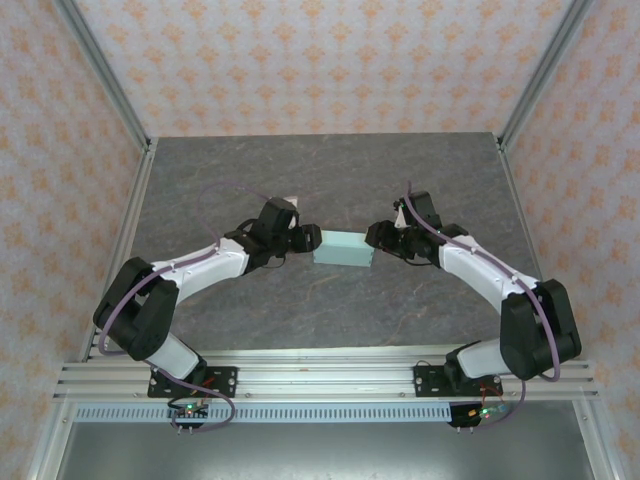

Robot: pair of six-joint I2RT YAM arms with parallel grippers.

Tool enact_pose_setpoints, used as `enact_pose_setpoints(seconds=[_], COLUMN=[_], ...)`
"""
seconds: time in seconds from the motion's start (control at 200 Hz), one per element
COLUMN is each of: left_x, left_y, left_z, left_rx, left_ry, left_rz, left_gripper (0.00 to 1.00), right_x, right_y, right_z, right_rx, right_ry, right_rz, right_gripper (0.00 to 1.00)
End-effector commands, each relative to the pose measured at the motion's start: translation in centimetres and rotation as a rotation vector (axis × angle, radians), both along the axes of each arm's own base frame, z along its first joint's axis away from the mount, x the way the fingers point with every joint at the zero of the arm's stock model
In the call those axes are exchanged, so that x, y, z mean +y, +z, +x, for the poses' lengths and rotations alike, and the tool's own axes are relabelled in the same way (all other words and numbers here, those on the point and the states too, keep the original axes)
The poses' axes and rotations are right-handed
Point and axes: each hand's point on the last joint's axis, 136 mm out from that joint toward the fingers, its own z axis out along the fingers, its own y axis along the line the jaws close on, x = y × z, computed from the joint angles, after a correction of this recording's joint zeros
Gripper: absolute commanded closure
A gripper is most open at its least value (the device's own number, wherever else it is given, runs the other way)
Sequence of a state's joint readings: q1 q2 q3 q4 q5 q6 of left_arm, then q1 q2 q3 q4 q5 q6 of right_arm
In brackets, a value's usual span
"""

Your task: Fold the paper box

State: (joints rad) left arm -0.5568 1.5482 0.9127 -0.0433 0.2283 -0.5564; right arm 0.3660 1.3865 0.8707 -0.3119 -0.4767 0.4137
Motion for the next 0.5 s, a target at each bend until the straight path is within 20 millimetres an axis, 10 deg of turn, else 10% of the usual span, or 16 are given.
enact_pose_setpoints(seconds=[0.0,0.495], left_x=[0.9,-0.4], left_y=[1.6,1.5], left_z=[-0.3,-1.2], left_rx=[-0.029,-0.011], left_ry=[0.02,-0.067], left_rz=[0.041,-0.073], left_gripper=[0.4,0.34], right_x=[-0.4,0.8], right_y=[1.2,0.4], right_z=[-0.2,-0.4], right_rx=[-0.018,0.013], right_ry=[0.004,0.073], right_rz=[-0.032,0.061], right_gripper=[0.46,0.43])
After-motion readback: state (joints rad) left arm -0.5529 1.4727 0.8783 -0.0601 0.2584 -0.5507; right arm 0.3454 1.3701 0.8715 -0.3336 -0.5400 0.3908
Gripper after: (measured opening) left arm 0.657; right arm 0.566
